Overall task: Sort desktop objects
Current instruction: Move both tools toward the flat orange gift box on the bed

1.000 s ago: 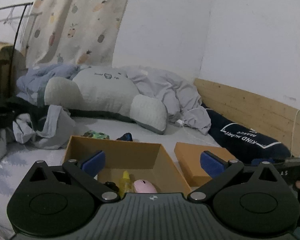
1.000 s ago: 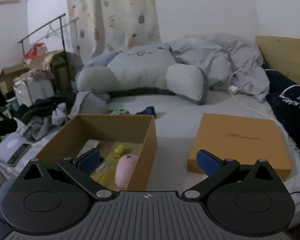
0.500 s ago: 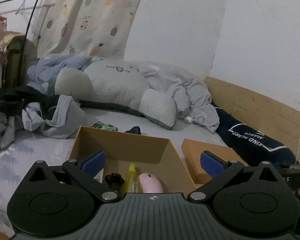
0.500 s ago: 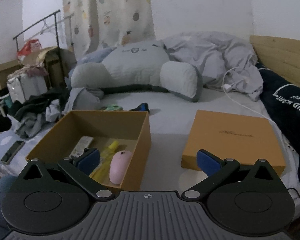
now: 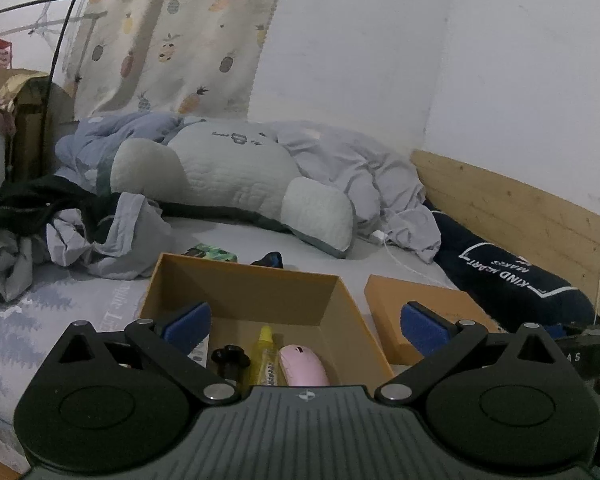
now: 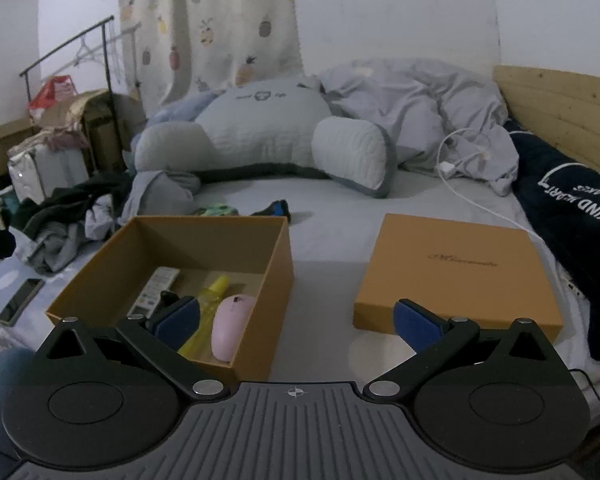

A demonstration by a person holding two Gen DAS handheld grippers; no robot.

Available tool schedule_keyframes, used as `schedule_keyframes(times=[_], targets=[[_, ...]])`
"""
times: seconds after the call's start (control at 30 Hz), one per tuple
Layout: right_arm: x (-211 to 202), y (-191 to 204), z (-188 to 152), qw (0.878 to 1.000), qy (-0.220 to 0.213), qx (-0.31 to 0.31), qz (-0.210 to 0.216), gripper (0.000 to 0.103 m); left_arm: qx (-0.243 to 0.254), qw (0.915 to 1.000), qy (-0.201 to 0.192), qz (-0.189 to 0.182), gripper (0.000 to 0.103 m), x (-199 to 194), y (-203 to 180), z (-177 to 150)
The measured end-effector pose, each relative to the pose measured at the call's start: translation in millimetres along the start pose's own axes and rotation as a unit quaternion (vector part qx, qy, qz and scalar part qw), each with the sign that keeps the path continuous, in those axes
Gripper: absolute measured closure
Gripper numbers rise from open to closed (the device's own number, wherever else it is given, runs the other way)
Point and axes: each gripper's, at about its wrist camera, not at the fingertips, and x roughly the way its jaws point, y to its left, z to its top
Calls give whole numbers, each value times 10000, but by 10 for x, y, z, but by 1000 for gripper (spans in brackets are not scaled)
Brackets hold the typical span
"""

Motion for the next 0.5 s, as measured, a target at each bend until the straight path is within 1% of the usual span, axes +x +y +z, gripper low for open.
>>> schedule_keyframes(times=[0.23, 0.5], targets=[[-28, -20, 9, 10000, -5, -10, -24, 0, 45, 10000, -10, -15, 0, -5, -29, 1], [-37, -73, 10, 10000, -28, 20, -74, 0, 122, 9998, 79, -147, 0, 16, -78, -1]])
